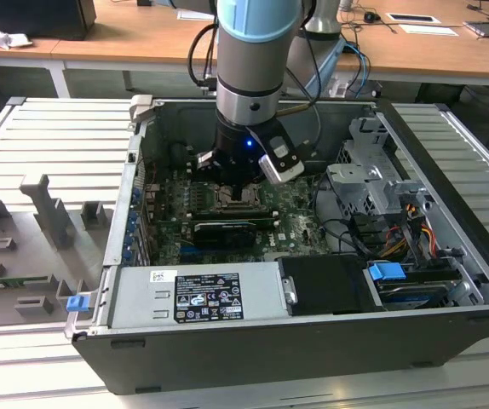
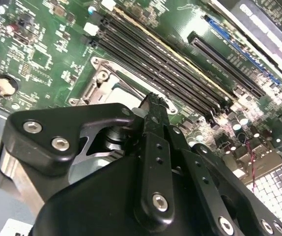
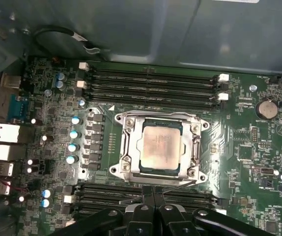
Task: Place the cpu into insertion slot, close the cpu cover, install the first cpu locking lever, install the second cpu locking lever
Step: 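Install the second cpu locking lever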
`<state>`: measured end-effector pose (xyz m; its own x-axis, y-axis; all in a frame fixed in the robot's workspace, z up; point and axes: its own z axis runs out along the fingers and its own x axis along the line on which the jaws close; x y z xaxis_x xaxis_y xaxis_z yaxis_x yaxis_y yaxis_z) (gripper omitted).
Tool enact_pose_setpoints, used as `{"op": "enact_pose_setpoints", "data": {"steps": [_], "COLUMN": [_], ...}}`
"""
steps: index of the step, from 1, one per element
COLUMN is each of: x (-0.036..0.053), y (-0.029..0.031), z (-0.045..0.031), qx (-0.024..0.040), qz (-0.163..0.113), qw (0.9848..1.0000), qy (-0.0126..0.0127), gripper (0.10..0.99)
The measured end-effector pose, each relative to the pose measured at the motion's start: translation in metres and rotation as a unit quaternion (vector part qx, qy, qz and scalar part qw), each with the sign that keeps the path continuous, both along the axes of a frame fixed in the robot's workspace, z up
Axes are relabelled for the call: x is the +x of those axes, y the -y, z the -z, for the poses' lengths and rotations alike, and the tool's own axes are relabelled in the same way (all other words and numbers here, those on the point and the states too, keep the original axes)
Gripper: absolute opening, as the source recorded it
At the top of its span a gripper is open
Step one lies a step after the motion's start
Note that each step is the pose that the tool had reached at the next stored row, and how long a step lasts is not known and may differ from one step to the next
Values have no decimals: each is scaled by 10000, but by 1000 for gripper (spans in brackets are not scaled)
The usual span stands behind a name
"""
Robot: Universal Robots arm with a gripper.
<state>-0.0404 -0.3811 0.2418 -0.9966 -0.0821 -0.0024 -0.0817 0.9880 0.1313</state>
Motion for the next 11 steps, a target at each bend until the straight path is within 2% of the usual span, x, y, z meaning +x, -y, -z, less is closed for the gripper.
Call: {"op": "enact_pose_setpoints", "data": {"steps": [11], "x": [-88], "y": [6], "z": [23], "qx": [5], "qz": [0], "qw": [10000], "qy": [0], "gripper": [106]}}
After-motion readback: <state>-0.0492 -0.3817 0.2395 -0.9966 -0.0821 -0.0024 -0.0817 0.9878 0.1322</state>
